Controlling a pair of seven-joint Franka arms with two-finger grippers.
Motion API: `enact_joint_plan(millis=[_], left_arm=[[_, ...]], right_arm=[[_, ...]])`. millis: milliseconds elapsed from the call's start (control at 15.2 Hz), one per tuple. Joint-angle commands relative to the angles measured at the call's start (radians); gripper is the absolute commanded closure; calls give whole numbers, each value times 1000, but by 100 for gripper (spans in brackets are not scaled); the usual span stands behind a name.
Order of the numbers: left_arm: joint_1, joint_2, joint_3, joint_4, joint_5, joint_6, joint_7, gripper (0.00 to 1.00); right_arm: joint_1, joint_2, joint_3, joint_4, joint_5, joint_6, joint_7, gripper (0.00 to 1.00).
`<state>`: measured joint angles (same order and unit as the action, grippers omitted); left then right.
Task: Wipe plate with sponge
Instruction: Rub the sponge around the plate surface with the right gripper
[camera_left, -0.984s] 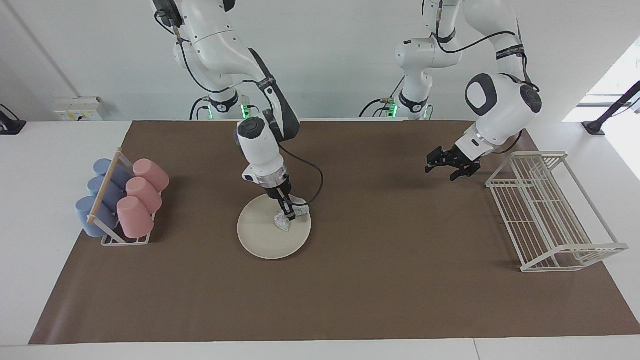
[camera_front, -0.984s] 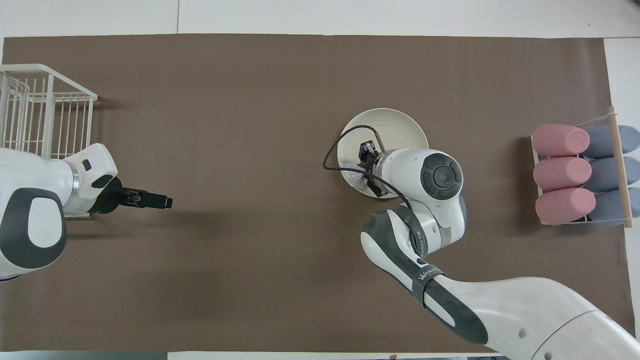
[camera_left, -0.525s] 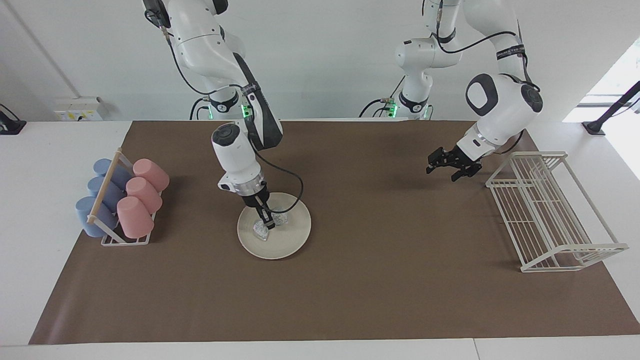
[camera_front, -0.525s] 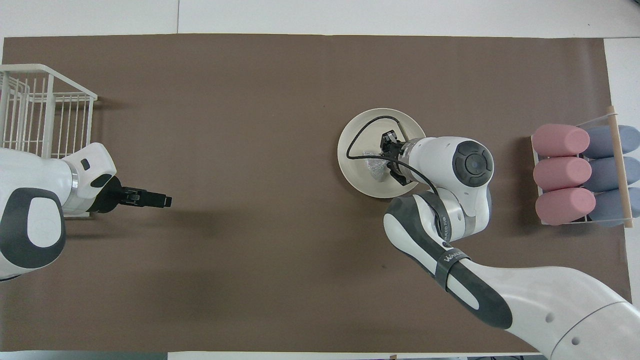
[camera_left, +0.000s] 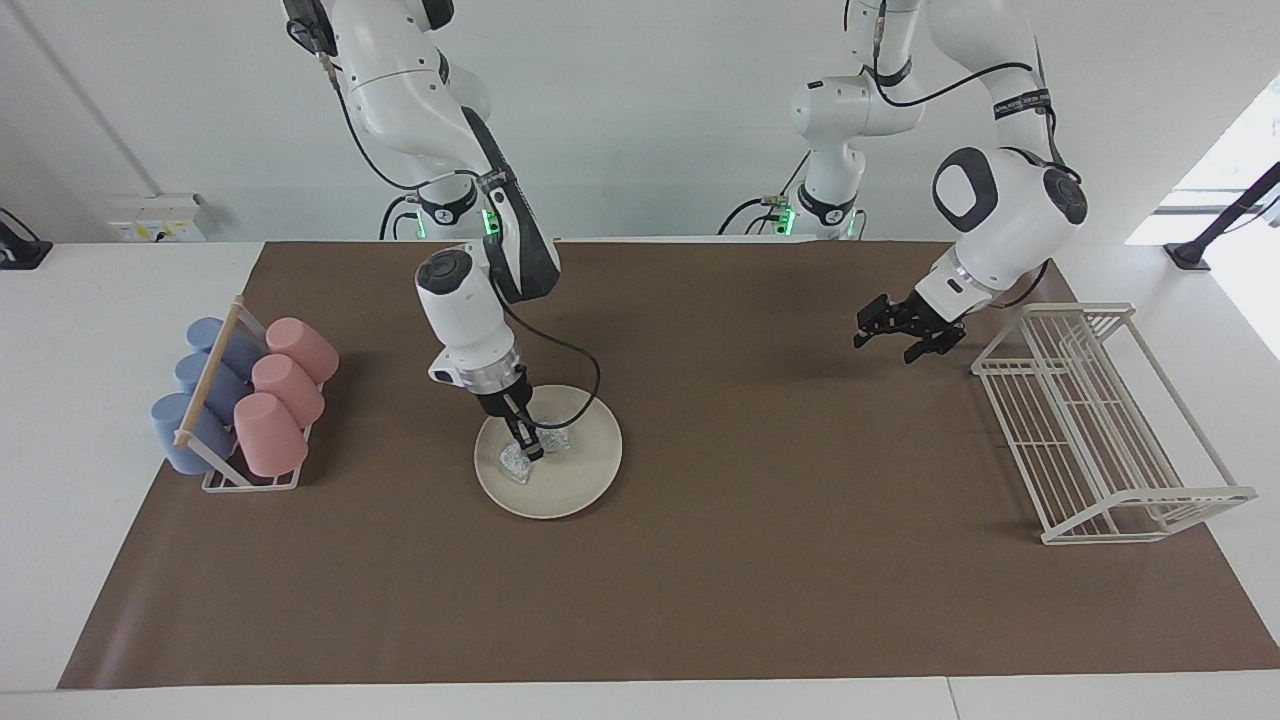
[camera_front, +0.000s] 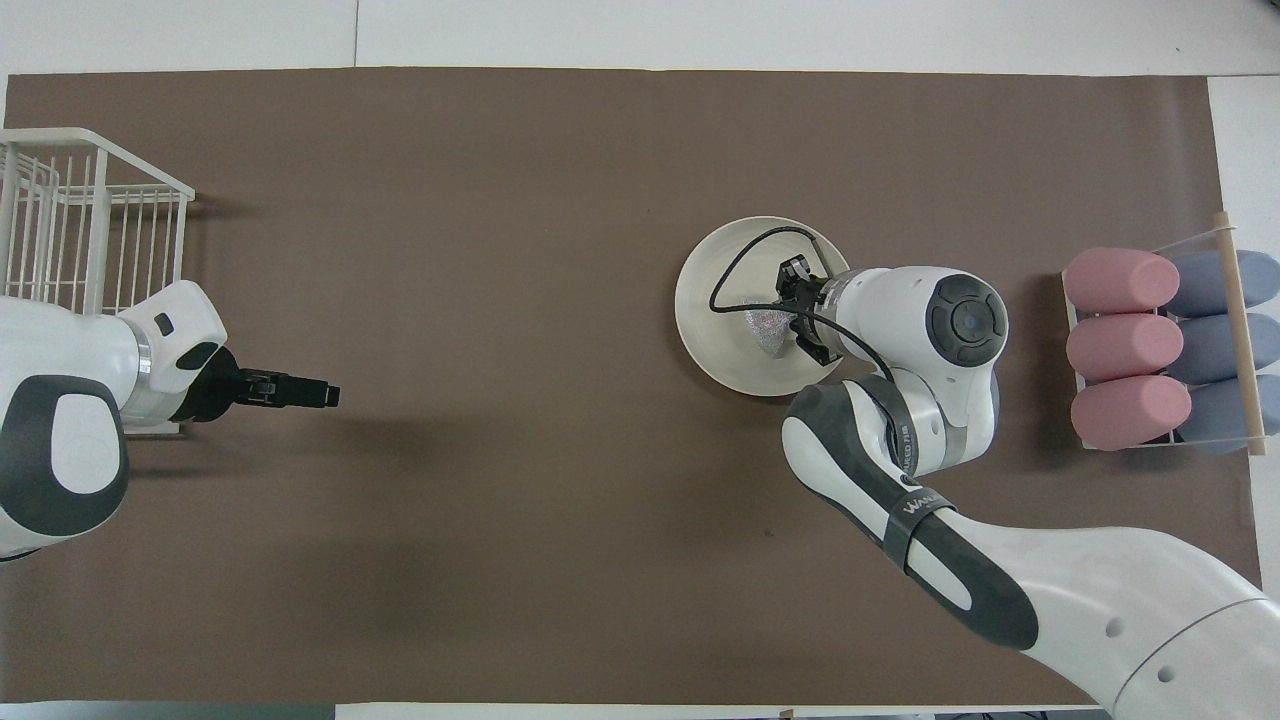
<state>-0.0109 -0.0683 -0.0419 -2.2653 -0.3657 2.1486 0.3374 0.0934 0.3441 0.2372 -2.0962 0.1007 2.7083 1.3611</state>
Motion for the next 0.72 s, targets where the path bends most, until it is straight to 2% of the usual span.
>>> enact_joint_plan(millis=[0,131,656], left_arm=[[2,15,-9,13,25,19,-50,0],[-6,15,-12,12,24,20,-107,0],[-57,16,-15,10,19,50,-181,0]], right_arm=[[89,38,4,-15,7,11,113,100],[123,36,4,-15,7,13,163,100],[123,27,2,13,7,-21,176,100]])
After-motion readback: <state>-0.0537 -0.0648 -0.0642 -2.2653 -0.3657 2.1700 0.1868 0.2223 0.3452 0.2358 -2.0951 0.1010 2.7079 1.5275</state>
